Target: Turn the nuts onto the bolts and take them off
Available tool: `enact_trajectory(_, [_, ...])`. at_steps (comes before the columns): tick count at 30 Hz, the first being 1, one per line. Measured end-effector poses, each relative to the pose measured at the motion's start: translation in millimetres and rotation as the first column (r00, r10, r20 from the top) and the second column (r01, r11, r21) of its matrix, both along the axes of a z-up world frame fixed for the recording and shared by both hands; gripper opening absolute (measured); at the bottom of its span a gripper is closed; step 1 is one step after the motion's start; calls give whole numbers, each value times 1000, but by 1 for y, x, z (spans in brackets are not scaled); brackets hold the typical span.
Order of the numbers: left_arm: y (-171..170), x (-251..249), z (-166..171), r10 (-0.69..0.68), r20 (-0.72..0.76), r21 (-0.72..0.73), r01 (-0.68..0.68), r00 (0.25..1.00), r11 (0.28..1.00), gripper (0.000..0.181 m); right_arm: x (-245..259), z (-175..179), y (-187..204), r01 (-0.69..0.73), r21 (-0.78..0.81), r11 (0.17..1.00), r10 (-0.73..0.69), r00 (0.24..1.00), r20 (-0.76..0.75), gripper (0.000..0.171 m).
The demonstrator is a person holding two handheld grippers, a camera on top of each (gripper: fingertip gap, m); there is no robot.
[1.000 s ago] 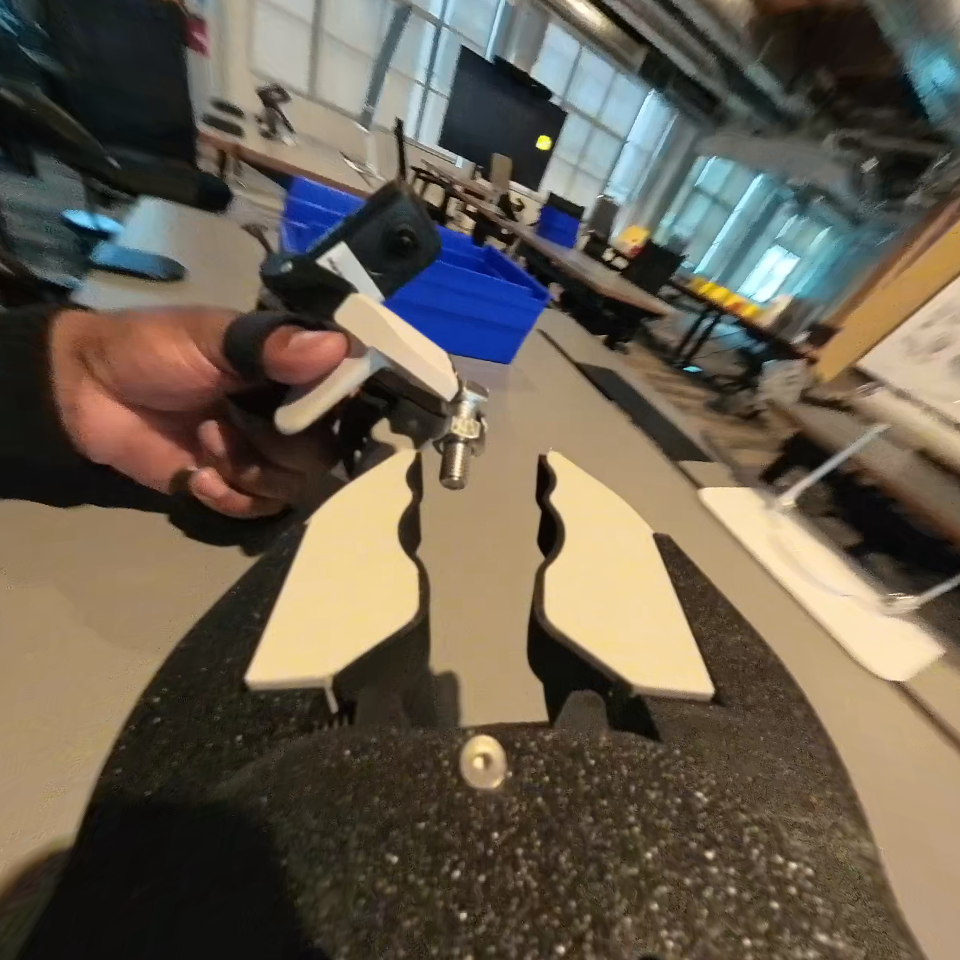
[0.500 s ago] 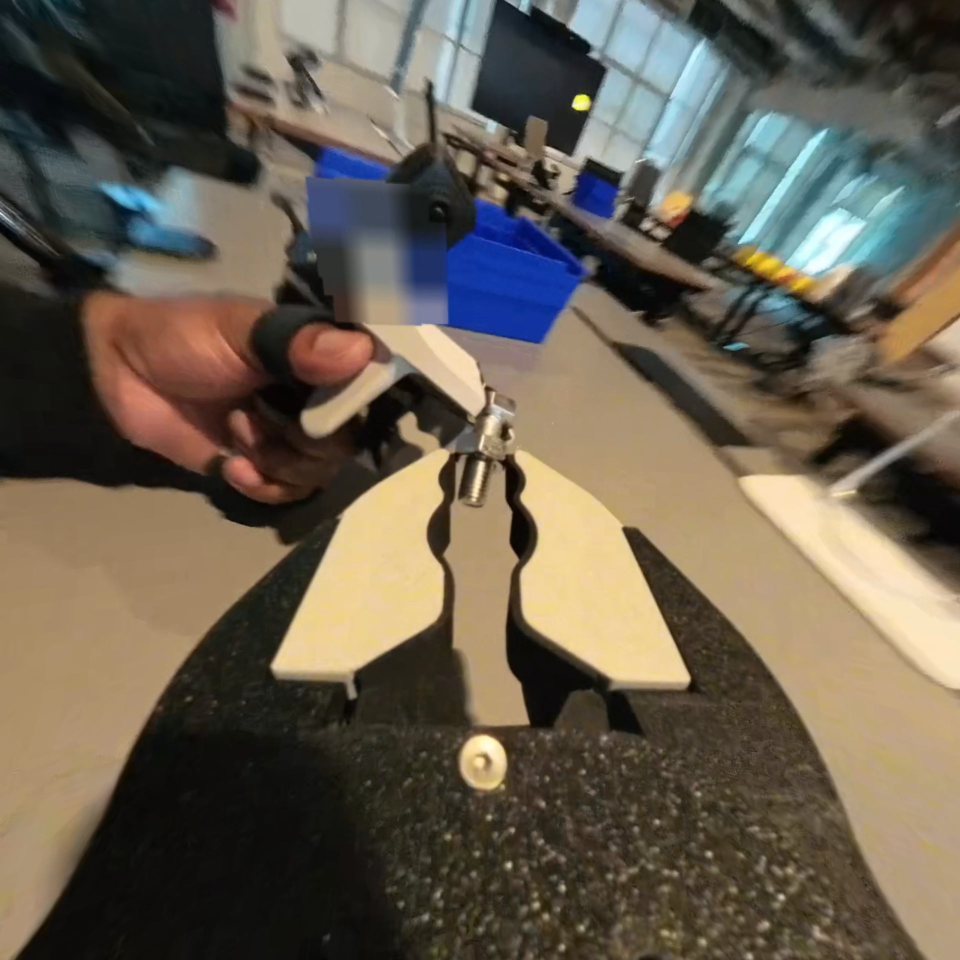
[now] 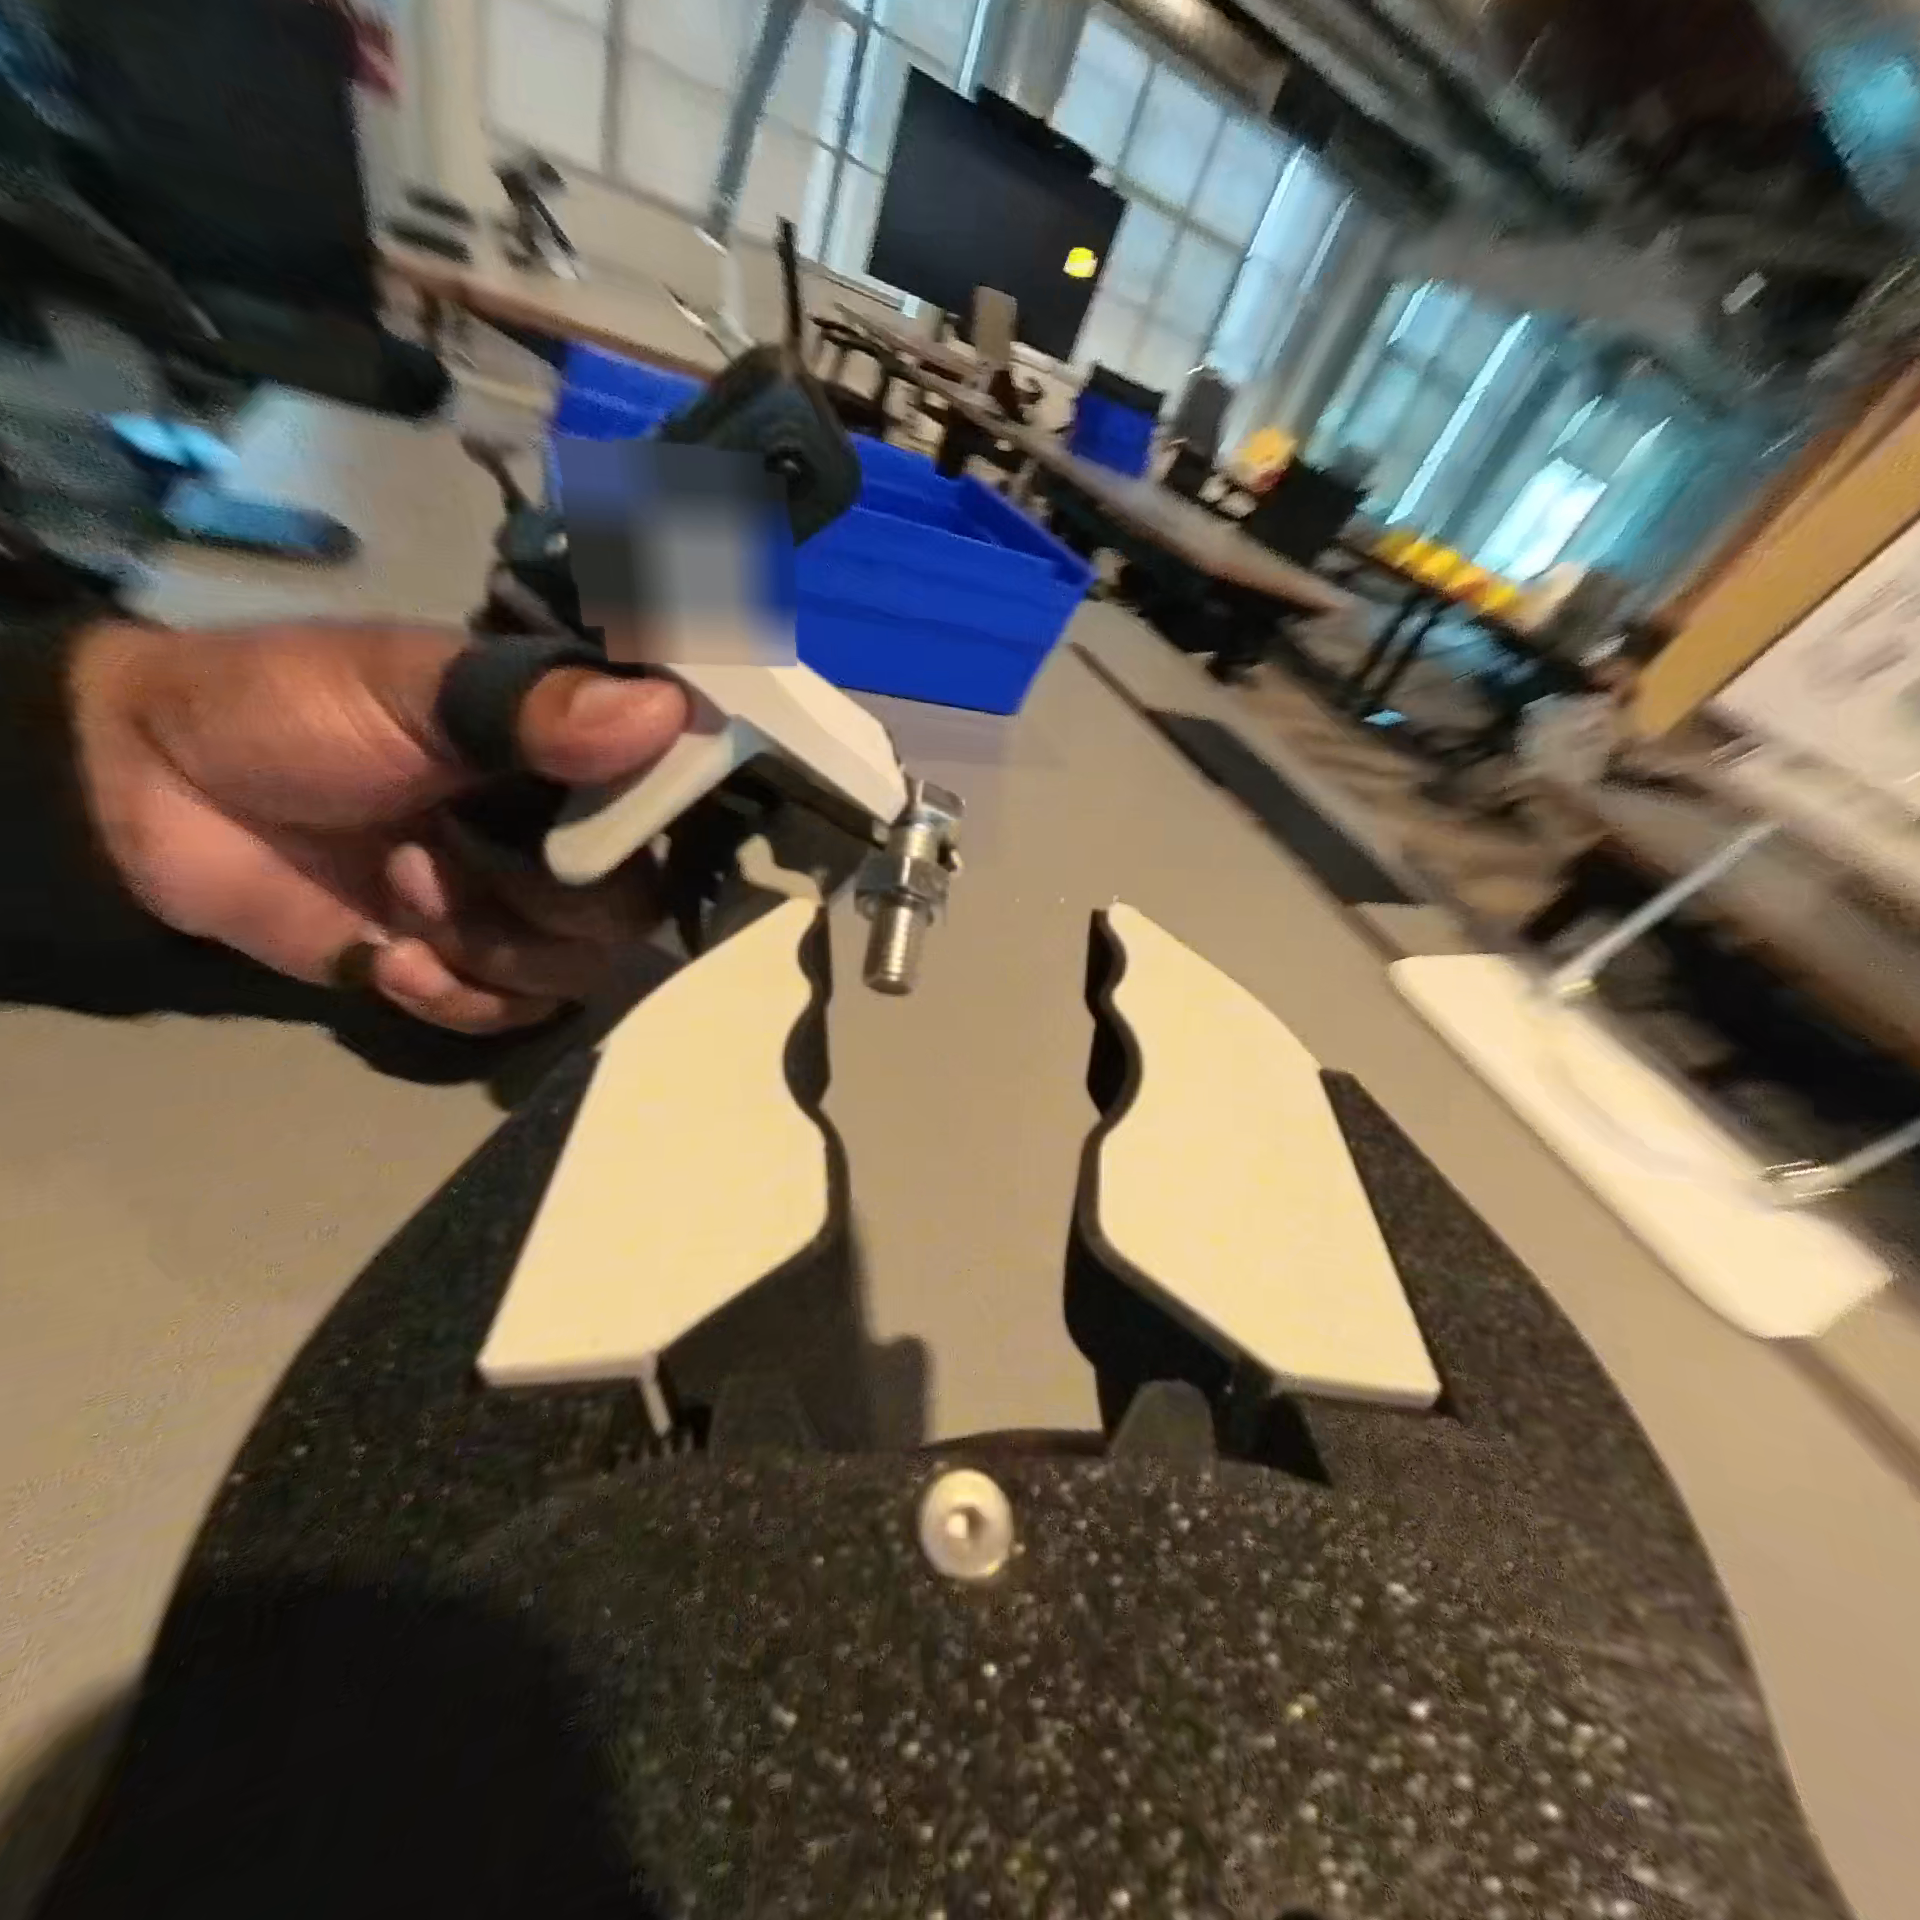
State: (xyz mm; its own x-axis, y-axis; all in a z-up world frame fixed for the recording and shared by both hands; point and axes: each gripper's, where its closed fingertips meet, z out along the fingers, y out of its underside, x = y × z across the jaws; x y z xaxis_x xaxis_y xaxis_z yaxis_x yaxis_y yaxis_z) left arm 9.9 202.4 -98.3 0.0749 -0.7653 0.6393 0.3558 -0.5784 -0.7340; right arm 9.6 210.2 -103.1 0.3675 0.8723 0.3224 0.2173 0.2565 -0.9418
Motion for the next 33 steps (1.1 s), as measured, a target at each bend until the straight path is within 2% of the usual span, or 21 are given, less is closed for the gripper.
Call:
enact_trajectory(2, [0, 0, 0, 0, 0, -2, 0, 1000, 1000, 17, -2, 0, -3, 51, 181, 982, -66, 995, 74, 47])
enact_trajectory(5, [0, 1, -1, -5, -3, -3, 5, 1000, 1000, 17, -7, -9, -5, 80, 354, 932, -153, 971, 184, 43])
enact_trajectory(7, [-1, 3, -1, -14, -9, -3, 14, 1000, 1000, 17, -9, -11, -5, 100, 416, 904, -202, 957, 210, 32])
enact_trajectory(9, [-2, 4, -2, -21, -16, 0, 21, 1000, 1000, 17, -7, -7, -4, 120, 413, 903, -214, 958, 189, 21])
enact_trajectory(12, [-3, 5, -2, -26, -26, 3, 26, 999, 1000, 17, -7, -8, -6, 71, 258, 964, -113, 982, 152, 20])
enact_trajectory(15, [-3, 6, -5, -31, -41, -1, 31, 999, 1000, 16, -9, -12, -10, -61, -61, 996, 63, 997, 41, 20])
enact_trajectory(17, [-5, 7, -3, -41, -36, 5, 42, 998, 999, 17, -9, -11, -16, -204, -311, 928, 182, 978, -100, 20])
enact_trajectory(20, [-8, 10, -2, -59, -32, 11, 60, 998, 998, 17, -8, -9, -24, -431, -581, 690, 289, 901, -324, 20])
enact_trajectory(21, [-7, 10, -2, -57, -31, 10, 58, 998, 998, 17, -7, -7, -24, -464, -604, 648, 293, 884, -364, 20])
enact_trajectory(22, [-6, 9, -2, -49, -29, 12, 49, 998, 999, 16, -7, -6, -22, -466, -600, 651, 286, 882, -375, 20])
enact_trajectory(25, [-3, 2, 4, -20, 15, 23, 19, 1000, 1000, 17, -5, -4, -17, -386, -528, 756, 248, 916, -314, 30])
enact_trajectory(27, [-2, -3, 8, -15, 62, 17, 14, 998, 1000, 16, -6, -6, -16, -337, -500, 798, 236, 938, -256, 36])
enact_trajectory(33, [-2, -7, 13, -24, 119, 6, 24, 993, 1000, 16, -10, -12, -18, -324, -523, 788, 235, 944, -231, 35])
